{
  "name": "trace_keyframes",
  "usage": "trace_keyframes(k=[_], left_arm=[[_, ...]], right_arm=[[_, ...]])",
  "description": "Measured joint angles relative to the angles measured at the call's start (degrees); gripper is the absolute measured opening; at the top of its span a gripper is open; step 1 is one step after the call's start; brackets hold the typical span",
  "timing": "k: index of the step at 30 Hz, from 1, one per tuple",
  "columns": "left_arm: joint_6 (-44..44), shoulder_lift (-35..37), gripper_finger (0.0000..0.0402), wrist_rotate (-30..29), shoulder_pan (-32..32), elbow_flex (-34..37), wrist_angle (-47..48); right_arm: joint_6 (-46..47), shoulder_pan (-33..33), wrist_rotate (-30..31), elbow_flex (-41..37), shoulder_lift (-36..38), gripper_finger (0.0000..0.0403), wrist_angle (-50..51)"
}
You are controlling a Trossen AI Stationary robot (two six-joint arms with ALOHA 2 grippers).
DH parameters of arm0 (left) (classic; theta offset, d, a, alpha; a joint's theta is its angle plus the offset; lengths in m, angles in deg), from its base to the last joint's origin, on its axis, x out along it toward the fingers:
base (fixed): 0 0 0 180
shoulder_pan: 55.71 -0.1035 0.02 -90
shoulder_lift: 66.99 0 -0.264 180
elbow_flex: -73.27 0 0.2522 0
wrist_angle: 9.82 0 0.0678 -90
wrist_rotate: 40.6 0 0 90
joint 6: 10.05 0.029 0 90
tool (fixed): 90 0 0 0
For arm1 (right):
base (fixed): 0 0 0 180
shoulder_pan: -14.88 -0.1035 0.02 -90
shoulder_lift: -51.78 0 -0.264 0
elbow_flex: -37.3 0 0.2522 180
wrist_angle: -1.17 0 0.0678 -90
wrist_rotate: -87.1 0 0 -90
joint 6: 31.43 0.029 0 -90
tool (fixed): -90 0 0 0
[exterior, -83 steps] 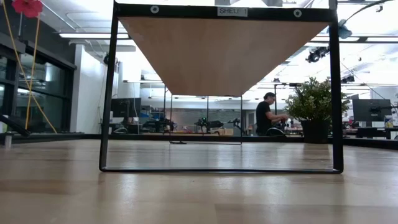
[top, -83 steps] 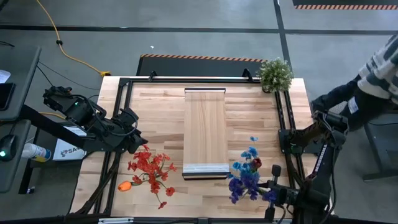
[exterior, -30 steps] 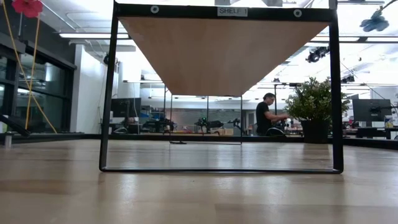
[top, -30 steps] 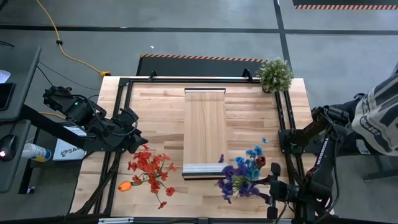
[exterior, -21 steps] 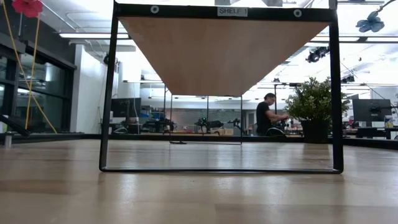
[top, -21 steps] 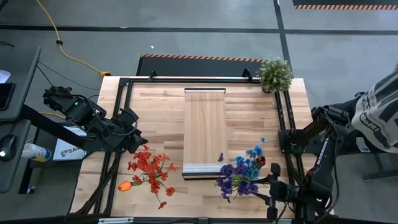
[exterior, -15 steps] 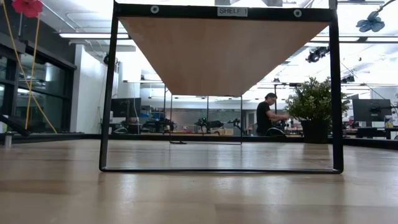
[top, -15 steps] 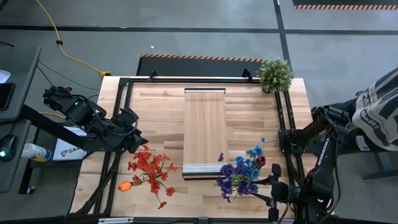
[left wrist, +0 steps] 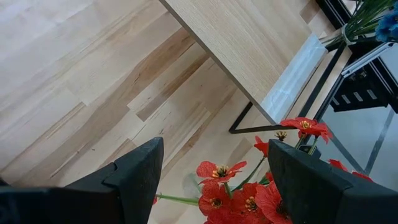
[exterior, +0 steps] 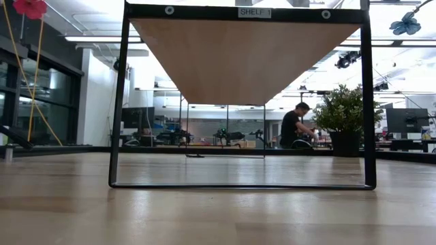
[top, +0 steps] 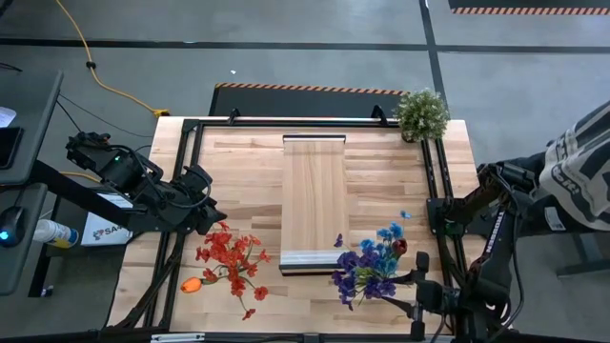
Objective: Pick and place flowers into a vace then onto a shelf
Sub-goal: Put the violet flowers into the right transparent vase
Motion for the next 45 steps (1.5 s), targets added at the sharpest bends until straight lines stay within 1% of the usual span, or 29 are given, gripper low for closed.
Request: trace_keyframes(k=[13, 17, 20, 27, 31, 36, 45], left_arm=[[0.00, 0.01, 0.0321, -0.02, 0.00, 0.02, 0.00], [0.33, 0.00, 0.0320, -0.03, 0.00, 0.01, 0.00], [1.40, 0.00, 0.0319, -0.02, 0.00, 0.02, -0.02], [2.37, -0.02, 0.0320, 0.01, 0.00, 0.02, -0.02], [2.62, -0.02, 0.0320, 0.02, 0.00, 0.02, -0.02], [3.23, -0.01, 0.0321, 0.02, 0.00, 0.02, -0.02], [3.25, -0.02, 0.0321, 0.04, 0.00, 0.00, -0.02]], right_arm=[[-3.52, 0.44, 3.27, 0.00, 0.00, 0.0163, -4.11], [-3.56, 0.38, 2.80, 1.03, -0.02, 0.0159, -4.48], [-4.40, 0.16, 2.61, 2.49, -0.02, 0.0158, -4.56], [-11.51, -2.10, 2.70, 8.54, -0.02, 0.0161, -5.68], [-15.86, -2.82, 3.94, 11.56, -0.02, 0.0162, -6.47], [-21.15, -1.76, 4.13, 14.14, -0.02, 0.0160, -8.22], [-23.53, -0.27, 4.10, 17.99, -0.02, 0.0161, -8.66]])
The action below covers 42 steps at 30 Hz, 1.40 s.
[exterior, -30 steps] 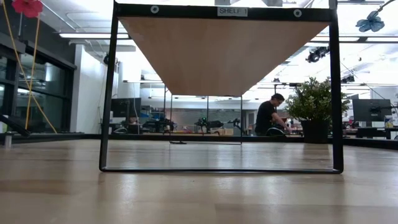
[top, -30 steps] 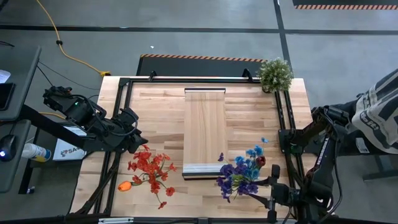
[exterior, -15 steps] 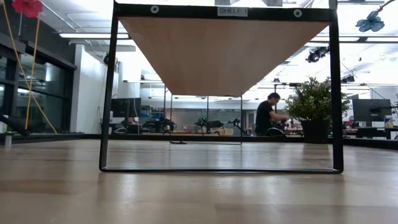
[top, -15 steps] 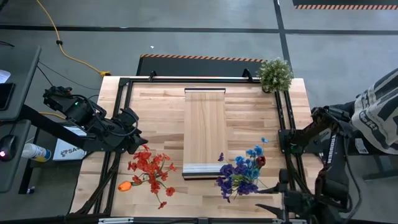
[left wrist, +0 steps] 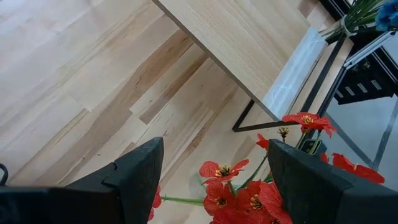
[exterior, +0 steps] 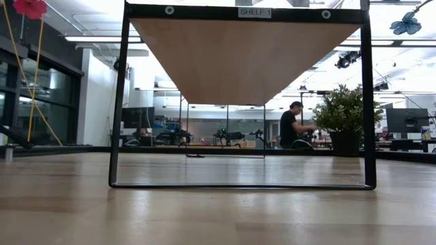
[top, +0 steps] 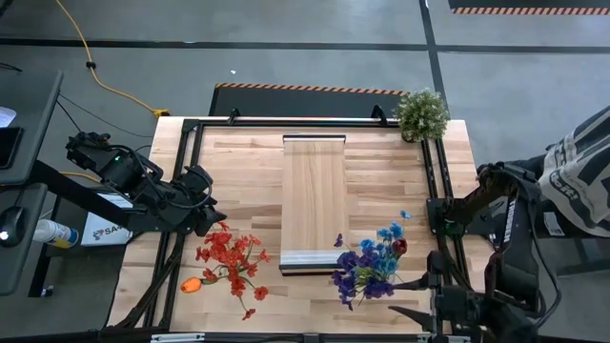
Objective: Pick and place flowers into a vace then onto a shelf
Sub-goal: Put the violet flowers into the right transparent vase
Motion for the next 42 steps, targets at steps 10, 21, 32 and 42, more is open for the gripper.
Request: trace_keyframes(k=[10, 21, 32, 42], left_arm=[[1.72, 0.00, 0.0321, 0.04, 0.00, 0.01, -0.02], [2.76, 0.02, 0.0321, 0.24, 0.00, 0.01, -0.02], [2.76, 0.00, 0.0320, 1.44, 0.00, 0.01, -0.02], [4.10, 0.00, 0.0320, 2.97, 0.00, 0.01, 0.00]], right_arm=[[-5.33, 1.45, -2.15, 0.39, 0.04, 0.0161, -5.92], [-12.87, 1.45, -2.08, 0.37, 0.02, 0.0156, -13.45], [-23.08, 2.66, -5.16, 0.37, 0.02, 0.0156, -21.02], [8.04, -0.31, -11.99, 0.26, 0.04, 0.0155, -2.92]])
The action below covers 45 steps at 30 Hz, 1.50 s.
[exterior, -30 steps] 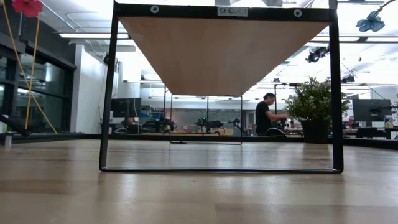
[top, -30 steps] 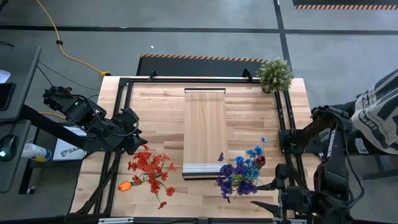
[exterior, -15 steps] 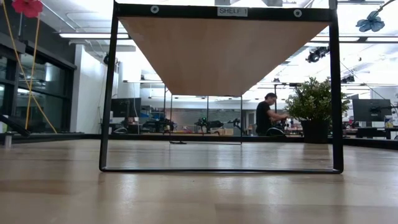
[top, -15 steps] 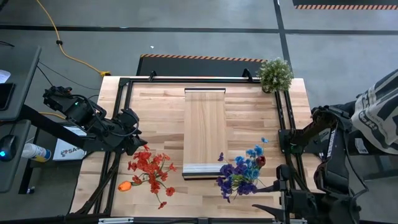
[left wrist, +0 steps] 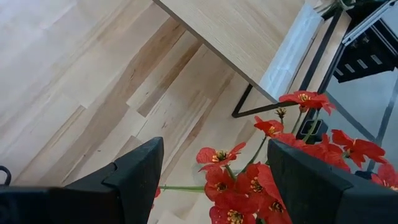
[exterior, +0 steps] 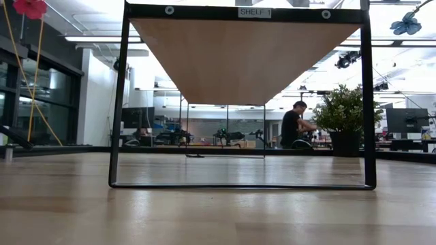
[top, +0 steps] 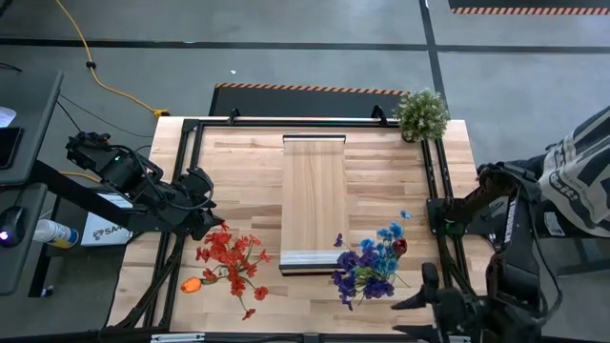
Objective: Pick and place flowers into a vace then onto a shelf
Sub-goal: Put the violet flowers into the right transparent vase
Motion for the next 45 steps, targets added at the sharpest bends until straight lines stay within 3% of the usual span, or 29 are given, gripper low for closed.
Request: trace_keyframes(k=[5, 13, 21, 32, 45], left_arm=[[0.07, 0.00, 0.0321, -0.03, 0.00, 0.00, 0.00], [-0.22, 0.00, 0.0319, -0.03, 0.00, -0.01, -0.02], [-0.28, 0.00, 0.0319, 0.05, 0.00, 0.00, -0.20], [-0.33, 0.00, 0.0319, 0.15, 0.00, 0.00, -0.16], [-0.42, 0.00, 0.0321, 0.15, 0.00, 0.00, -0.11]], right_arm=[[17.16, -2.41, 0.38, -2.17, -0.59, 0.0155, 5.92], [22.52, 1.07, -4.25, -6.85, -2.42, 0.0155, 5.41], [28.52, 3.18, -10.66, -8.83, -2.43, 0.0155, 11.41], [32.17, 4.79, -14.90, -8.79, -2.39, 0.0136, 21.31], [28.76, 5.17, -11.11, -8.75, -1.05, 0.0067, 25.83]])
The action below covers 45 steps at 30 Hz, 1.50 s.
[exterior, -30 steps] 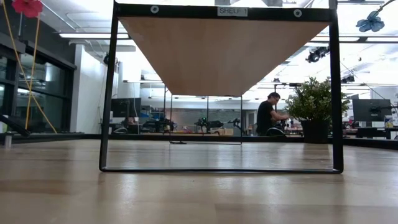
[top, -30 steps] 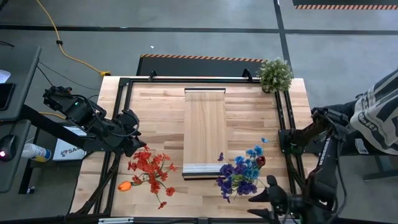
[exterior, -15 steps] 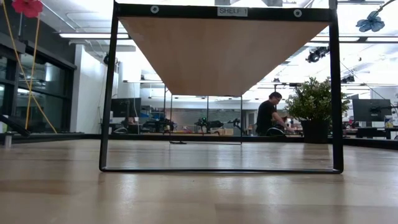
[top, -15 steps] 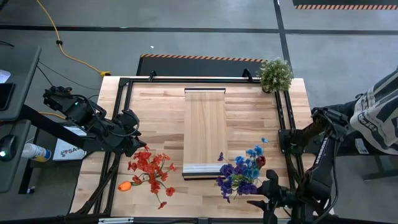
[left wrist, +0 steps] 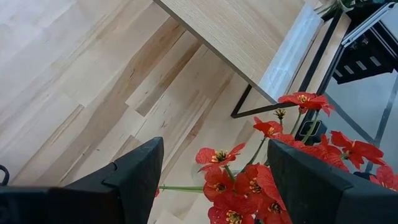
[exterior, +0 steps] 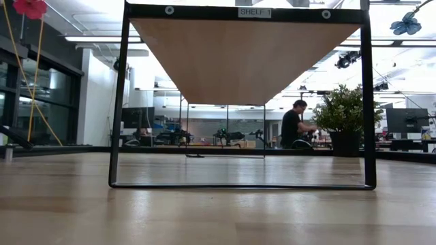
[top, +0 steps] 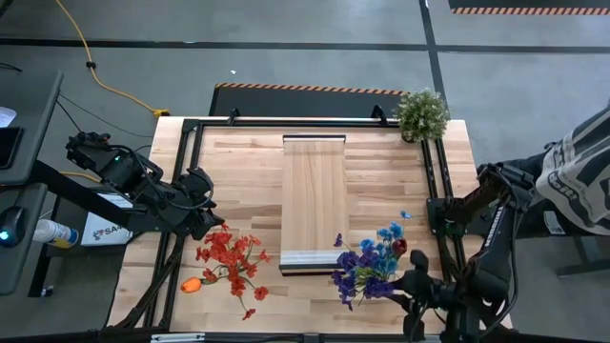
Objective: Pick and place flowers into a vace then onto a shelf
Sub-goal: Put the violet flowers into the right transparent vase
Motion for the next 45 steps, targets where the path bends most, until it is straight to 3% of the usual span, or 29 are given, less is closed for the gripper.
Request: trace_keyframes(k=[12, 25, 41, 45], left_arm=[[0.04, 0.00, 0.0321, 0.00, 0.00, 0.00, 0.07], [0.09, 0.00, 0.0320, 0.00, 0.00, 0.00, 0.07], [0.11, 0.00, 0.0321, -0.02, 0.00, 0.00, 0.07], [0.11, 0.00, 0.0320, -0.02, 0.00, -0.01, 0.04]], right_arm=[[-1.68, 2.22, 1.76, 0.04, 0.00, 0.0025, 2.84], [-1.17, 3.98, -0.82, 0.04, 0.00, 0.0018, 2.37], [-6.03, 3.77, -0.92, 0.04, 0.00, 0.0007, -6.45], [-6.12, 2.80, 1.59, 0.06, 0.00, 0.0003, -7.97]])
